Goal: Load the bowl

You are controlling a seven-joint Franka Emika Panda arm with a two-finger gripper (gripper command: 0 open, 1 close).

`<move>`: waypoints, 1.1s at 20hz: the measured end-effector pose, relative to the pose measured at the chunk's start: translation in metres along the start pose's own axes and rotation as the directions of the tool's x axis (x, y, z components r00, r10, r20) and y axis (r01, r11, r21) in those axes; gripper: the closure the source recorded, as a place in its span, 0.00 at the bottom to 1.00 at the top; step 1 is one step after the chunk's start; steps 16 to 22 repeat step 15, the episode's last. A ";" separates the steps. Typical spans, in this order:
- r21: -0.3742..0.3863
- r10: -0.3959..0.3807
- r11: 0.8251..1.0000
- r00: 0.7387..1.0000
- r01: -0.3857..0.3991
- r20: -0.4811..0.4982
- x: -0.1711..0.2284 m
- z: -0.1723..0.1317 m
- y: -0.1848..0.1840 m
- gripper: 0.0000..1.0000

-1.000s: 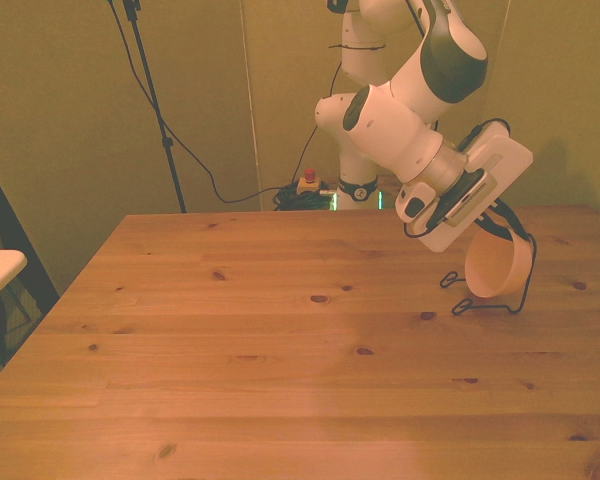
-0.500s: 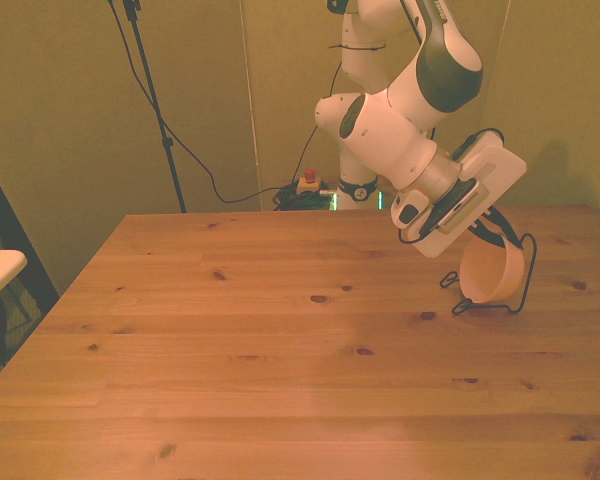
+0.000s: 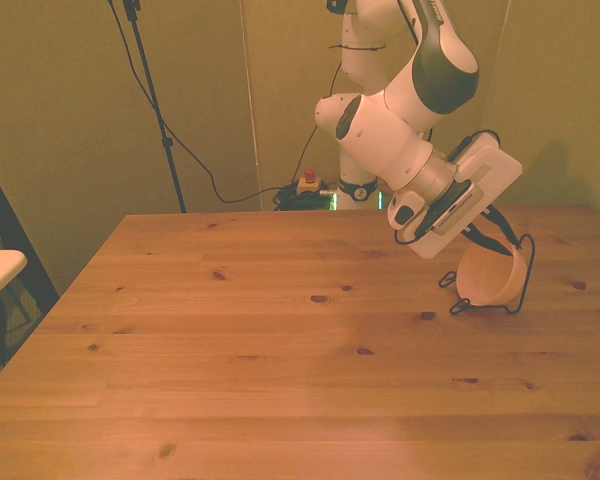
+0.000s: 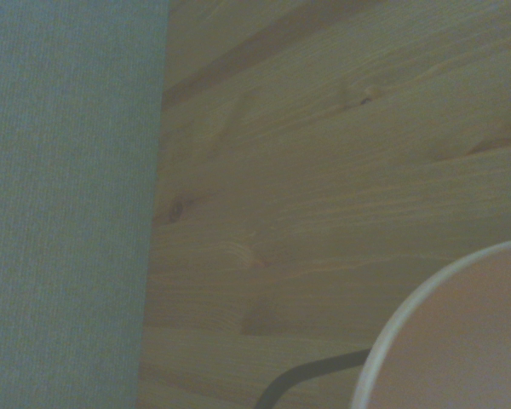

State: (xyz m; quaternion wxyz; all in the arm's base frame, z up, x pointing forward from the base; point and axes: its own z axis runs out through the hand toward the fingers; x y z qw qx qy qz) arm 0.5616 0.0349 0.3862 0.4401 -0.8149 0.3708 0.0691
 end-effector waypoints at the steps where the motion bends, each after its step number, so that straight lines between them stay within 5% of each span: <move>1: 0.003 -0.004 1.000 1.000 0.004 -0.003 0.000 -0.002 -0.001 0.00; 7: 0.035 -0.017 0.999 0.998 0.019 -0.063 -0.010 -0.049 0.004 0.00; 15: -0.085 0.064 0.992 0.950 -0.095 -0.306 -0.033 -0.138 0.053 0.00; 22: -0.085 0.064 0.992 0.950 -0.095 -0.306 -0.033 -0.138 0.053 0.00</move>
